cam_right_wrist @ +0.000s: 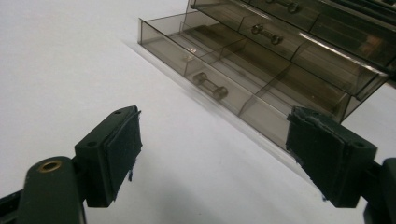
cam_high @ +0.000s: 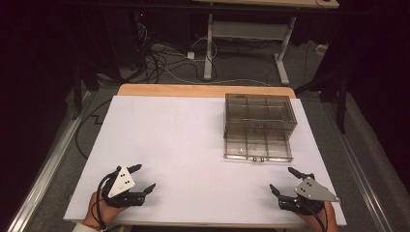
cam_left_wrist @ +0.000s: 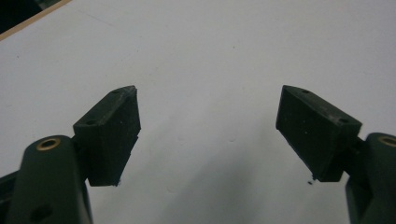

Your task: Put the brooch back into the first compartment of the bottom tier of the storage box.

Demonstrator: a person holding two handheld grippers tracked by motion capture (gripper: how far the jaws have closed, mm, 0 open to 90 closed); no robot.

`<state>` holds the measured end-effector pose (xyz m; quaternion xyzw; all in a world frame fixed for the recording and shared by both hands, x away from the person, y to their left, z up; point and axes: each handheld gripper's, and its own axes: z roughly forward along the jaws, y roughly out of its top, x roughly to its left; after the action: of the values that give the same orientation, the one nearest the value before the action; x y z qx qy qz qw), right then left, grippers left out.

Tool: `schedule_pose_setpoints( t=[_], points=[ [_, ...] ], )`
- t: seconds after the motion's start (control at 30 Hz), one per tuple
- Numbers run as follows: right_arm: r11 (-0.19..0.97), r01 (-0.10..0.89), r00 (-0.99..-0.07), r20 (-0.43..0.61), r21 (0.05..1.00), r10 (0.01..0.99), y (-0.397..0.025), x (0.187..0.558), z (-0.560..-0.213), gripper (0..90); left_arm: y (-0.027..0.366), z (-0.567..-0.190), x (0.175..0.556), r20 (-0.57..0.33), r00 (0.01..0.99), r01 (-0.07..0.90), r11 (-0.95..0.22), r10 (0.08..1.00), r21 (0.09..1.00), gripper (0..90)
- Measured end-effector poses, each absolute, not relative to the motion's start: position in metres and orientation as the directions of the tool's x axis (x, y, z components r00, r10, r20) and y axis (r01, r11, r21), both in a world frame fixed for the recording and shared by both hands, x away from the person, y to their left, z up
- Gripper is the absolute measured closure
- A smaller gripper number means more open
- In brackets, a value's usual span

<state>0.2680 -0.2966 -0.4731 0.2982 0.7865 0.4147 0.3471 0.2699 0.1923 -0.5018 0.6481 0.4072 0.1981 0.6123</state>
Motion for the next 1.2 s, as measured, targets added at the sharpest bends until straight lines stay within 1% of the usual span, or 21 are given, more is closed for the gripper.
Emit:
schedule_pose_setpoints(
  t=[0.37,1.1,1.2],
  points=[
    [0.463,0.147,-0.57,-0.308,0.874,0.762,-0.2936,0.2659,-0.4682,18.3,0.1925,-0.5016,0.2671,-0.232,0.598,0.28,0.071,0.767,0.957,21.2],
    [0.464,0.14,-0.578,-0.309,0.875,0.756,-0.2914,0.2674,-0.4683,18.4,0.1901,-0.5035,0.2706,-0.235,0.595,0.291,0.067,0.769,0.954,21.2],
    [0.462,0.129,-0.566,-0.317,0.877,0.761,-0.2908,0.2674,-0.4683,19.4,0.1902,-0.5043,0.2719,-0.235,0.592,0.295,0.064,0.771,0.953,21.2]
  ],
)
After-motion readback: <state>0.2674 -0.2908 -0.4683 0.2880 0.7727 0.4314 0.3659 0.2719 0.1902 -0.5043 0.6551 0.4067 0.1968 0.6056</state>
